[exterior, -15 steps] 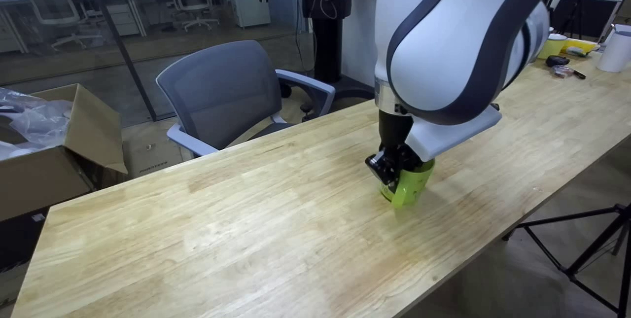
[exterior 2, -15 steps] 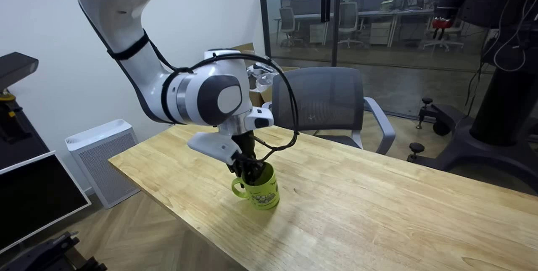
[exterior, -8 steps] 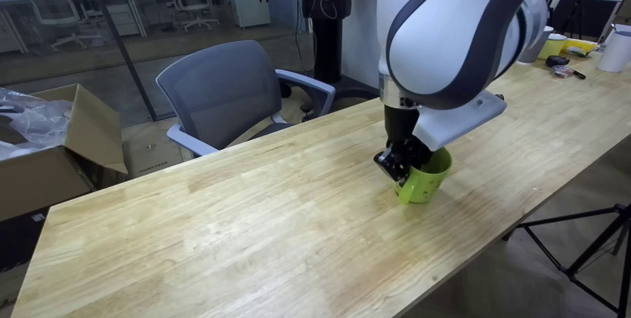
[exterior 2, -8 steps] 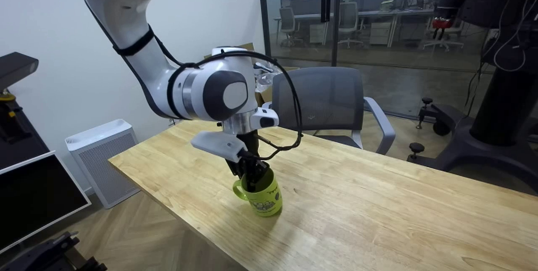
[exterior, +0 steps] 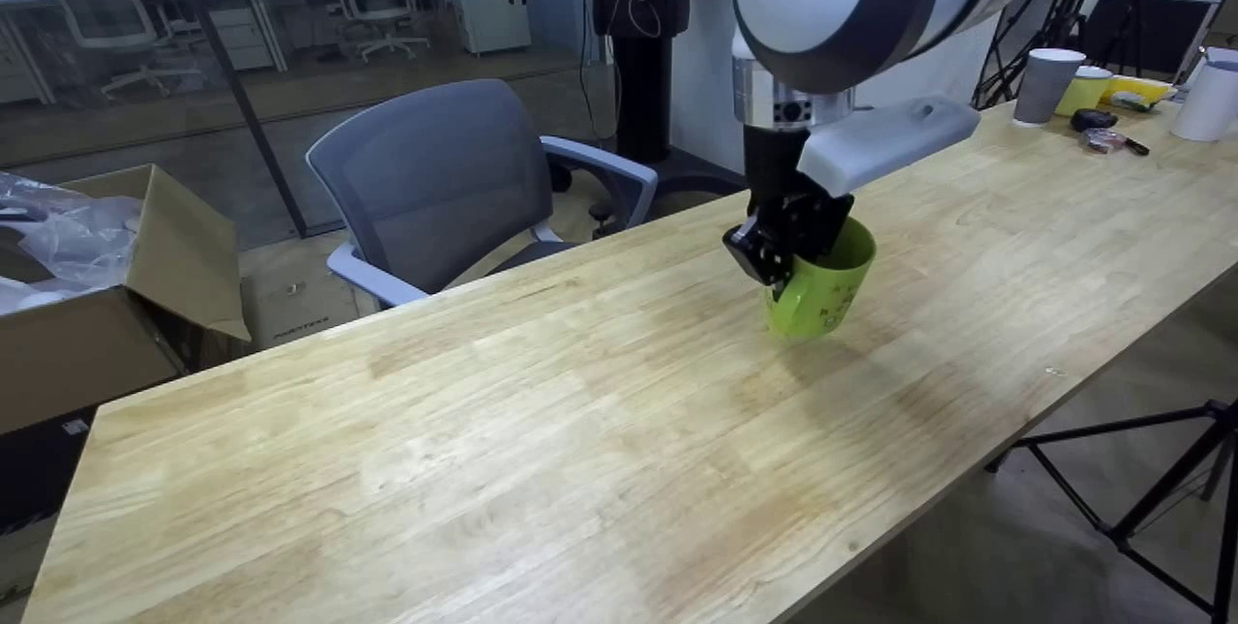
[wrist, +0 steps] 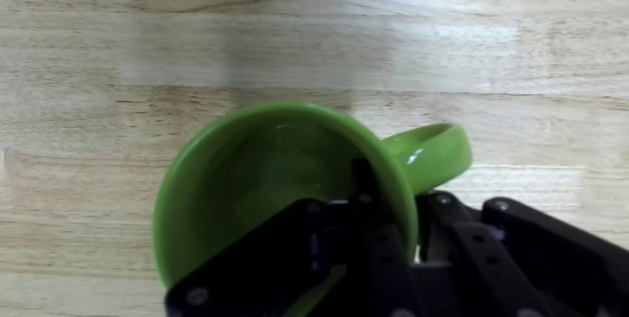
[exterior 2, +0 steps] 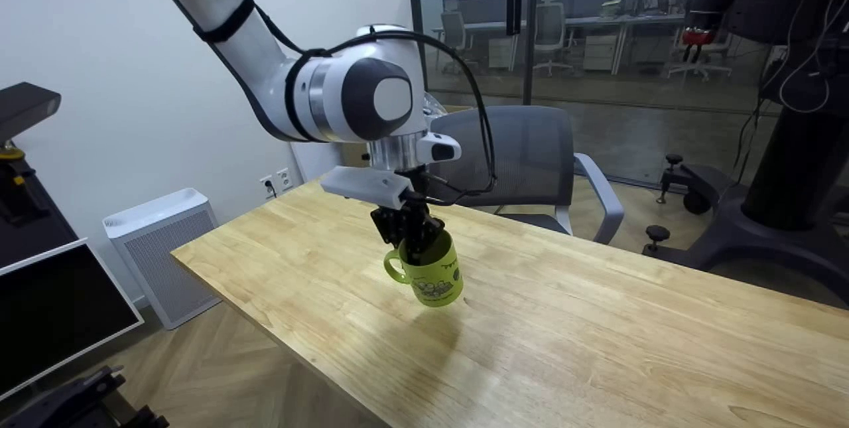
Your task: Move the cup to the left then move the cup to the right
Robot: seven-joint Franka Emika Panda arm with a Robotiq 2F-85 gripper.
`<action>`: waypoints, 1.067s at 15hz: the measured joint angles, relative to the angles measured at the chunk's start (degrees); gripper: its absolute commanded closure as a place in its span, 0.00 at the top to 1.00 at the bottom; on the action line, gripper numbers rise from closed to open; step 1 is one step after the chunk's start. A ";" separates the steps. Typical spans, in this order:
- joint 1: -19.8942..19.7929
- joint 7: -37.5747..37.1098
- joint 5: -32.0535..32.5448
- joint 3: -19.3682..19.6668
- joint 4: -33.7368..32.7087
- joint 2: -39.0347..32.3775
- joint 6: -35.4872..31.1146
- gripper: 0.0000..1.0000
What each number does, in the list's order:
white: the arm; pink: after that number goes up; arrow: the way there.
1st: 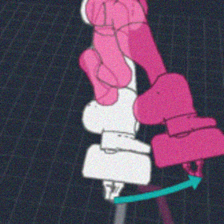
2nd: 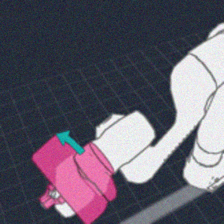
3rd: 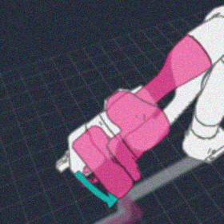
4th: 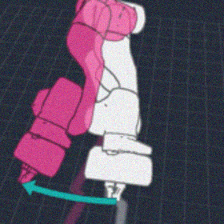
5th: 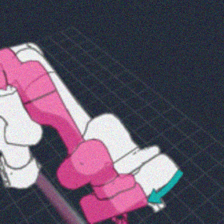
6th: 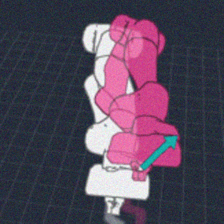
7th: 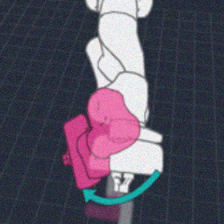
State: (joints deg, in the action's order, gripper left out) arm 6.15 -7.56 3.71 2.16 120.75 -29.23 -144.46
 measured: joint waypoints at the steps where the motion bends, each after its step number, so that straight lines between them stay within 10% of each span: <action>1: -0.79 1.08 -0.49 -0.18 -0.33 0.07 0.85 0.03; 16: -16.57 12.96 -3.52 2.15 -5.48 -4.88 6.91 0.03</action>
State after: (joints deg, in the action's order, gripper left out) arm -10.42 5.40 0.19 4.31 115.27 -34.11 -137.55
